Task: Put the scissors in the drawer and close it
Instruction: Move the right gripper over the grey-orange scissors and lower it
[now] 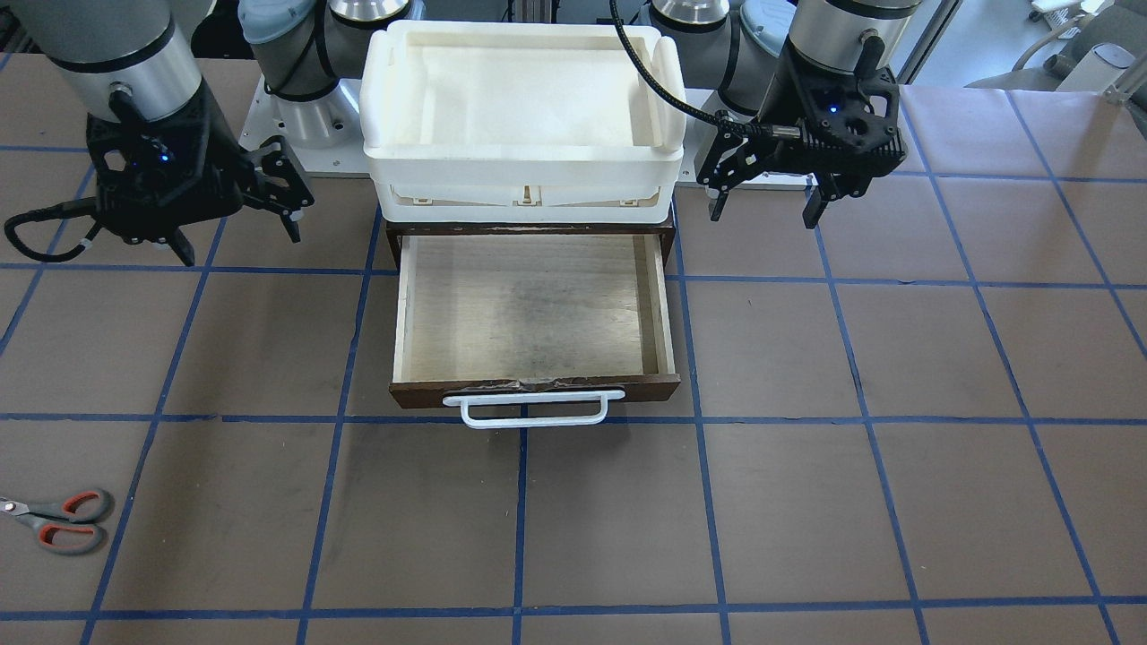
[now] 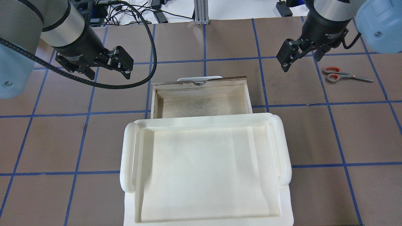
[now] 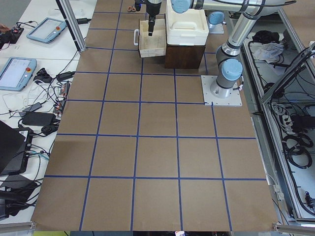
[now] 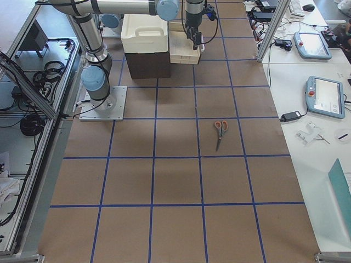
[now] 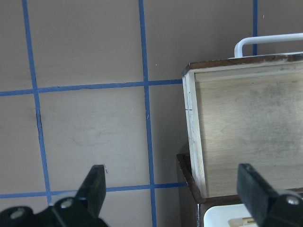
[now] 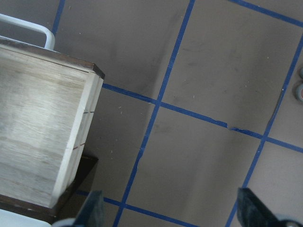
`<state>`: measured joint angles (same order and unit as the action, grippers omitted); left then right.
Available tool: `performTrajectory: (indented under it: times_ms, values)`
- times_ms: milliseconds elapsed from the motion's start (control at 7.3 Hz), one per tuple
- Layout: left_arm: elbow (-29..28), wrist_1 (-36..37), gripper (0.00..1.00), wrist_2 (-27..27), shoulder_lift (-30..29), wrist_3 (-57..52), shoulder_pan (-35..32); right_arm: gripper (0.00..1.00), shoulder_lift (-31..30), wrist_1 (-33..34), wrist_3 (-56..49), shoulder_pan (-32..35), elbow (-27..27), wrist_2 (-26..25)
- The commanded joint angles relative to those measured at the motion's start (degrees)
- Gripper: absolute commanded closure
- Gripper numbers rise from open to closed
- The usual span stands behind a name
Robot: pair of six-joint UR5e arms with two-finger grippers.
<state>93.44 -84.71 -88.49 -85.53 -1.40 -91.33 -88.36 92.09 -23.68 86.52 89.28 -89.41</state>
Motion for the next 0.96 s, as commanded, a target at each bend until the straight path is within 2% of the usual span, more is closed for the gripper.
performTrajectory:
  times_ms: [0,137,274,821]
  values:
    - [0.1,0.0,0.0,0.1,0.0,-0.1,-0.1,0.0,4.1,2.4,-11.3,-3.5,-0.1,0.1]
    - [0.1,0.0,0.0,0.2,0.0,-0.1,-0.1,0.0,4.9,6.9,-18.3,-4.0,-0.1,0.0]
    - [0.1,0.4,0.0,0.2,-0.3,0.0,-0.1,0.0,6.6,7.2,-28.2,-4.8,-0.1,0.1]
    - [0.1,0.3,0.0,0.1,-0.2,0.1,0.0,0.0,12.1,8.9,-61.9,-15.8,-0.2,1.0]
